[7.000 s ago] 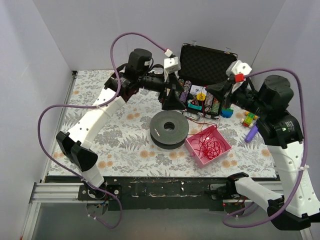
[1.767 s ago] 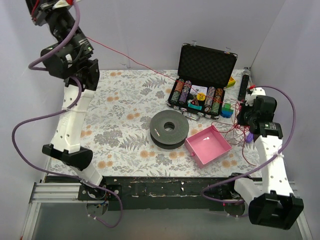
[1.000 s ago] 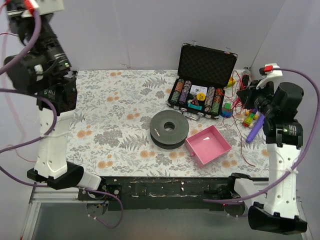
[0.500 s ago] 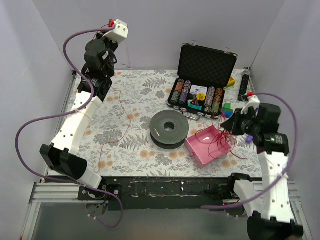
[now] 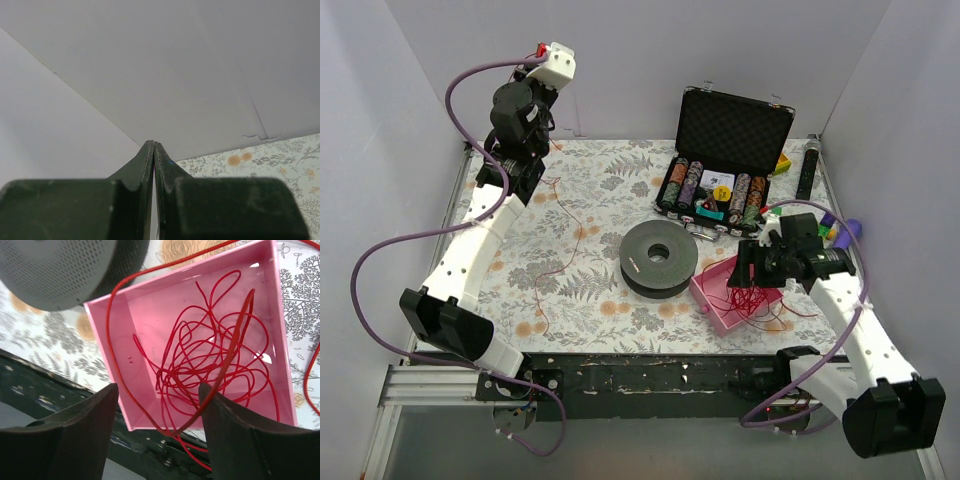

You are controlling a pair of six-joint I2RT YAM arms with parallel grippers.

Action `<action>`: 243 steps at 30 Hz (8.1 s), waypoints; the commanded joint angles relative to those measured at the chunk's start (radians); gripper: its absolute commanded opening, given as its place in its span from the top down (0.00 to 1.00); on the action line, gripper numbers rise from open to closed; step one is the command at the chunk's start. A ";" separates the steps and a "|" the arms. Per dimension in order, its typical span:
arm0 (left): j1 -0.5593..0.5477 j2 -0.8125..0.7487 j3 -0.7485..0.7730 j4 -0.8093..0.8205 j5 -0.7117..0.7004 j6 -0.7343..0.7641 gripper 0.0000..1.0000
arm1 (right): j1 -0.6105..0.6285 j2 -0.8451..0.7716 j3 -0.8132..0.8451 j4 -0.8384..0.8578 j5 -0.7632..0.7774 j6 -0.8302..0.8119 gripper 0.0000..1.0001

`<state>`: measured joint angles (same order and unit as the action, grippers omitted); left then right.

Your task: Wrap the cables

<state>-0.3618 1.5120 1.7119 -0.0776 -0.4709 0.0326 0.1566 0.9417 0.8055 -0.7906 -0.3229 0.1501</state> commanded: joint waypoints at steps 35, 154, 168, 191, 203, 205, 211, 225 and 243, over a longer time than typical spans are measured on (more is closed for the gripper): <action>0.004 -0.130 -0.290 -0.395 0.391 -0.424 1.00 | 0.136 0.839 0.432 0.359 -0.364 -0.118 0.13; -0.006 -0.168 -0.081 -1.056 0.821 -0.037 0.02 | 0.575 0.497 0.688 0.404 0.125 -0.530 0.99; 0.006 -0.202 -0.261 -1.243 0.606 0.164 0.02 | 0.551 0.692 0.994 0.107 0.584 -0.549 0.99; 0.004 -0.127 -0.171 -0.690 1.164 -0.345 0.30 | 0.655 0.447 0.526 0.283 0.226 -0.750 0.99; -0.025 -0.076 -0.287 -0.576 1.345 -0.353 0.43 | 0.655 0.408 0.439 0.439 0.199 -0.827 0.99; -0.035 -0.067 -0.305 -0.536 1.312 -0.373 0.49 | 0.655 0.413 0.435 0.452 0.182 -0.849 0.99; -0.054 -0.049 -0.314 -0.524 1.244 -0.356 0.56 | 0.650 0.404 0.445 0.484 0.131 -0.873 0.99; -0.075 -0.035 -0.310 -0.577 1.264 -0.290 0.74 | 0.635 0.358 0.406 0.519 0.090 -0.865 0.99; -0.112 -0.001 -0.242 -0.577 1.388 -0.275 0.54 | 0.594 0.362 0.403 0.521 0.007 -0.827 0.99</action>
<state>-0.4717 1.5227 1.4059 -0.6498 0.8555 -0.2428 0.7628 1.3231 1.2133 -0.3107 -0.2955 -0.7017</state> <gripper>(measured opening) 0.448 0.023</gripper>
